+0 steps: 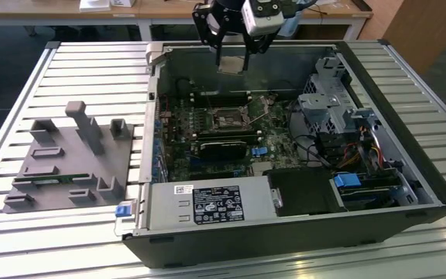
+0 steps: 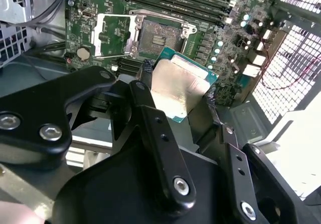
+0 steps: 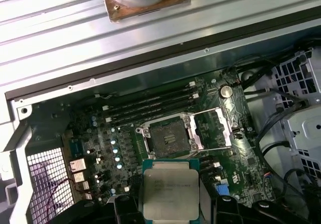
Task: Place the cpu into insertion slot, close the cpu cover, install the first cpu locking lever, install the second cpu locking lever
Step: 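Place the cpu into insertion slot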
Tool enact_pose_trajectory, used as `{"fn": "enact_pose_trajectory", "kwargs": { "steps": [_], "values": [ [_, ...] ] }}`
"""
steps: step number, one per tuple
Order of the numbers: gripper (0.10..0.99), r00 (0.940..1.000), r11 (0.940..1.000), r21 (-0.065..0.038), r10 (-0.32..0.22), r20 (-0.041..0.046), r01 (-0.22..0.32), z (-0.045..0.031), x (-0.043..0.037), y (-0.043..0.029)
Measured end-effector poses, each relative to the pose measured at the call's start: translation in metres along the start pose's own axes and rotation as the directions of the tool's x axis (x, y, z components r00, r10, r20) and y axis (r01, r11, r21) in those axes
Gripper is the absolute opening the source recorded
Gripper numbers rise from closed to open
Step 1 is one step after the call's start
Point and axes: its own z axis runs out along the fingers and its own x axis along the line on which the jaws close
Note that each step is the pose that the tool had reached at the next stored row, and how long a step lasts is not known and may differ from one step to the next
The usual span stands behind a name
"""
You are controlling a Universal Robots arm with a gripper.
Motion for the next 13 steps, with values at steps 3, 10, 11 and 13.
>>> {"fn": "enact_pose_trajectory", "kwargs": {
  "steps": [3,10,11,13],
  "values": [
    [0.533,0.9999,0.9999,0.000,0.016,0.0015,-0.016,0.0001,0.0002,-0.0001],
    [0.533,0.9989,0.9989,-0.001,0.048,0.0042,-0.048,0.0002,0.0008,-0.0003],
    [0.533,0.9986,0.9987,-0.001,0.052,0.0046,-0.052,0.0002,0.0009,-0.0003],
    [0.533,0.9981,0.9982,-0.001,0.061,0.0054,-0.061,0.0002,0.0010,-0.0003]
  ]
}}
